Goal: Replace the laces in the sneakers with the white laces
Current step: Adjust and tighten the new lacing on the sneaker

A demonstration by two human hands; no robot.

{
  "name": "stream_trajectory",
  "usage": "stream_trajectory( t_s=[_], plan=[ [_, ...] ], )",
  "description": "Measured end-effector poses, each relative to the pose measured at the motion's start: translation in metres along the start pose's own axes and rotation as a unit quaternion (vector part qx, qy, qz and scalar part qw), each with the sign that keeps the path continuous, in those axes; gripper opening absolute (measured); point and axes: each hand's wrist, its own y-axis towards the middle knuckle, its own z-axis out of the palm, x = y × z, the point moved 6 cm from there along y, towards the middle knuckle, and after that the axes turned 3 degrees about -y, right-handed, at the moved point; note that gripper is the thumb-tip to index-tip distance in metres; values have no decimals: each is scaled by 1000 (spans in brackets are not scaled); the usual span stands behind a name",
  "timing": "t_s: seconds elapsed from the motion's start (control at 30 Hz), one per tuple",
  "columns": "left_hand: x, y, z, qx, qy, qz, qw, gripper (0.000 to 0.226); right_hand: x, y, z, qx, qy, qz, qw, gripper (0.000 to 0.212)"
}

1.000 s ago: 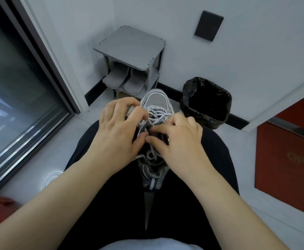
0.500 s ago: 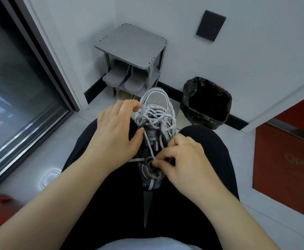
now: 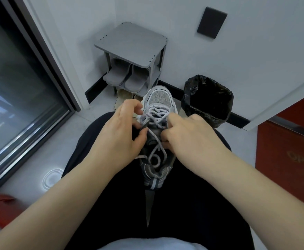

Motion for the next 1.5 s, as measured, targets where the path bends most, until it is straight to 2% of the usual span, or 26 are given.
stream_trajectory(
  t_s=[0.07, 0.13, 0.2, 0.3, 0.4, 0.47, 0.6, 0.77, 1.0, 1.07, 1.17, 1.27, 1.33, 1.4, 1.5],
  plan=[
    [1, 0, 0, -3, -2, -5, 1000, 42, 7, -4, 7, 29, 33, -38, 998, 21],
    [2, 0, 1, -1, 0, -9, 1000, 44, 19, -15, 12, 40, 90, -52, 994, 18],
    [3, 1, 1, 1, 5, -9, 1000, 43, 20, -20, 18, 55, 135, -20, 989, 8],
    [3, 2, 2, 8, 5, -4, 1000, 41, 10, -26, 24, 83, 243, 36, 966, 25],
    [2, 2, 3, 15, 3, 11, 1000, 41, 4, -23, 12, -11, 313, 126, 941, 25],
    [1, 2, 3, 16, 3, 19, 1000, 42, 4, -17, 7, -51, 300, 163, 938, 24],
    [0, 1, 2, 11, -5, 10, 1000, 42, 15, -14, 17, -47, 266, 147, 951, 24],
    [3, 1, 1, 17, -4, 3, 1000, 44, 15, -18, 16, -107, 299, 183, 930, 21],
    [4, 0, 1, 5, -10, 14, 1000, 46, 16, -22, 30, 10, 296, 150, 943, 18],
    [3, 0, 0, 5, -3, 21, 1000, 47, 13, -25, 27, 13, 317, 137, 938, 19],
    [0, 0, 0, 15, 7, 40, 999, 46, 6, -23, 15, -33, 264, 107, 958, 26],
    [1, 0, 1, 15, 13, 40, 999, 42, 0, -16, 15, -24, 111, 81, 990, 29],
    [2, 0, 2, 10, 9, 28, 1000, 40, 1, -11, 10, -10, 24, 75, 997, 21],
    [2, 0, 2, 6, 3, 21, 1000, 39, 3, -5, 10, 17, -15, 67, 997, 15],
    [2, -1, 3, 4, 1, 18, 1000, 37, 2, -2, 3, 16, -7, 51, 999, 24]
  ],
)
